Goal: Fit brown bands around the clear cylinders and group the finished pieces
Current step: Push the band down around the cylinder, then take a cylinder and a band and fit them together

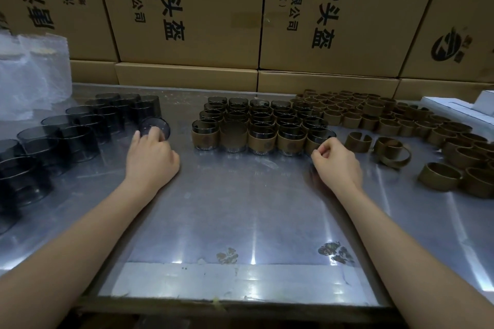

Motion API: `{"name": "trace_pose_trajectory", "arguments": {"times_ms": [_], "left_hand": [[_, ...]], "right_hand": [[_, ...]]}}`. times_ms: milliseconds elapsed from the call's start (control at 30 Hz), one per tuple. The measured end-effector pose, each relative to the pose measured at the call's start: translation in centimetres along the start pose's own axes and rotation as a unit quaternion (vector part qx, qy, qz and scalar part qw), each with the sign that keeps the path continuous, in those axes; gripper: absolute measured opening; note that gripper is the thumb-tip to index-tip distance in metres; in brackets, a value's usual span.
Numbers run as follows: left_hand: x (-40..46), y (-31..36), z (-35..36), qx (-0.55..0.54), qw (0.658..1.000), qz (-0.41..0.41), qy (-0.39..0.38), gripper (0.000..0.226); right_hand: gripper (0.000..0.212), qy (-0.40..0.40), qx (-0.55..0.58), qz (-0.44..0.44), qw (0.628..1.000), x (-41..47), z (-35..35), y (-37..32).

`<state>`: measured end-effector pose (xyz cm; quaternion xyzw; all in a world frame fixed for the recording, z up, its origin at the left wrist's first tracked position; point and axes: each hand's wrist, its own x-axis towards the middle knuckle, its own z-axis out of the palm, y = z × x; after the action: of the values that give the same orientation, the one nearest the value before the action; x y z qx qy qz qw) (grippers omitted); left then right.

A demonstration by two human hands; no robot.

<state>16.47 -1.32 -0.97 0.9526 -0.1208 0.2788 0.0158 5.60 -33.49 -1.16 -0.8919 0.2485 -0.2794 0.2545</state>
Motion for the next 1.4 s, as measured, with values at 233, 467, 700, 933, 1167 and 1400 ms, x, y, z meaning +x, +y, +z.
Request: {"name": "trace_pose_trajectory", "arguments": {"times_ms": [233,467,700,933,1167,1400], "left_hand": [[-4.5,4.1,-3.9,-0.095,0.975,0.175,0.095,0.029],[-8.0,10.7,-5.5,-0.408,0.869,0.267,0.082,0.020],[-5.1,15.0,-5.0,-0.683,0.725,-0.049,-0.072,0.027],[-4.2,14.7,-4.0,-0.672,0.731,-0.065,-0.097,0.026],[-4.2,14.1,-3.1,-0.499,0.866,-0.007,-0.041,0.029],[-4.3,14.2,-3.3,-0.451,0.889,-0.019,-0.075,0.034]], "right_hand": [[0.008,0.006,0.024,-0.010,1.000,-0.2,-0.2,0.0],[0.026,-0.079,0.056,-0.124,0.988,-0.9,-0.4,-0.8],[0.045,-0.196,0.210,-0.126,0.949,-1.9,-0.3,-1.9],[0.049,-0.203,0.216,-0.154,0.943,-2.6,0.0,-2.2],[0.052,-0.143,0.141,-0.191,0.961,-2.4,-0.1,-2.2],[0.065,-0.104,0.066,-0.212,0.969,-2.3,0.0,-2.4]]}}
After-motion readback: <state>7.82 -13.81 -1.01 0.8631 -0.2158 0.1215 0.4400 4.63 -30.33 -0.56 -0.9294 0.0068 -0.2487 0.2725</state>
